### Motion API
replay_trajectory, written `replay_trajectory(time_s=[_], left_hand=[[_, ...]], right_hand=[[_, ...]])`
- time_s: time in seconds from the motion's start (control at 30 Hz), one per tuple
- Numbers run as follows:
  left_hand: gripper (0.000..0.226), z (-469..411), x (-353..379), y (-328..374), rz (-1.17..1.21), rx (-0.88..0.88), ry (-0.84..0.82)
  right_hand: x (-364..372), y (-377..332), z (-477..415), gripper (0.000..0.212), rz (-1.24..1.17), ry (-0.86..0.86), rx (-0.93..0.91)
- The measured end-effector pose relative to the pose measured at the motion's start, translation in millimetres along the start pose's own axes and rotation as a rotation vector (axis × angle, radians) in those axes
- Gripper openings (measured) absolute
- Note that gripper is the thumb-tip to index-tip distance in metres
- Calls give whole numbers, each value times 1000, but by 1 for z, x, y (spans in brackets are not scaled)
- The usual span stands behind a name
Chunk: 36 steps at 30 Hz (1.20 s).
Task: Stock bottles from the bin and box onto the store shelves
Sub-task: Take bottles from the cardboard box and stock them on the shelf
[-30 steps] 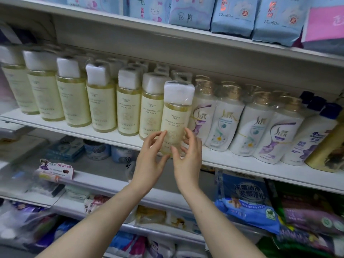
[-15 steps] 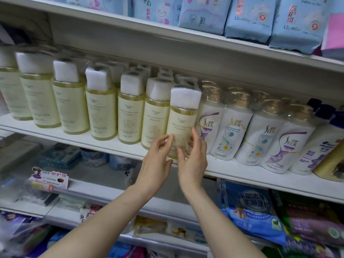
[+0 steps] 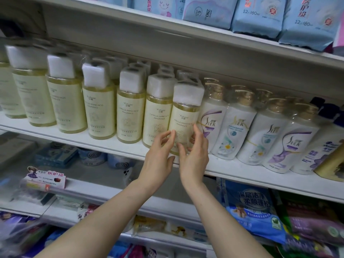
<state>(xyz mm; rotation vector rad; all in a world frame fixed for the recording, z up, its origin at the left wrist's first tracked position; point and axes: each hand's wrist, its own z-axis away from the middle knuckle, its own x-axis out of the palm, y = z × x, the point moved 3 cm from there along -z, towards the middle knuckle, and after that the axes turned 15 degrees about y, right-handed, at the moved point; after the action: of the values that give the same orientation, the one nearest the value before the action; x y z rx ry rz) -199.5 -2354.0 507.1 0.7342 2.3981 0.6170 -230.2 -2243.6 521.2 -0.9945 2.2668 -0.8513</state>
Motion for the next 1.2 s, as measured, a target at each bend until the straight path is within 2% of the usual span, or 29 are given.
replay_trajectory(time_s=[0.57, 0.73, 0.93, 1.2], left_hand=[[89, -7, 0, -4, -51, 18, -34], [70, -19, -18, 0, -96, 104, 125], [61, -68, -47, 12, -237, 304, 355], [71, -117, -49, 20, -394, 388, 311]], right_hand=[[9, -4, -5, 75, -3, -29, 27], [2, -9, -13, 73, 51, 4, -62], [0, -48, -39, 80, 114, 112, -254], [15, -71, -55, 89, 309, 63, -304]])
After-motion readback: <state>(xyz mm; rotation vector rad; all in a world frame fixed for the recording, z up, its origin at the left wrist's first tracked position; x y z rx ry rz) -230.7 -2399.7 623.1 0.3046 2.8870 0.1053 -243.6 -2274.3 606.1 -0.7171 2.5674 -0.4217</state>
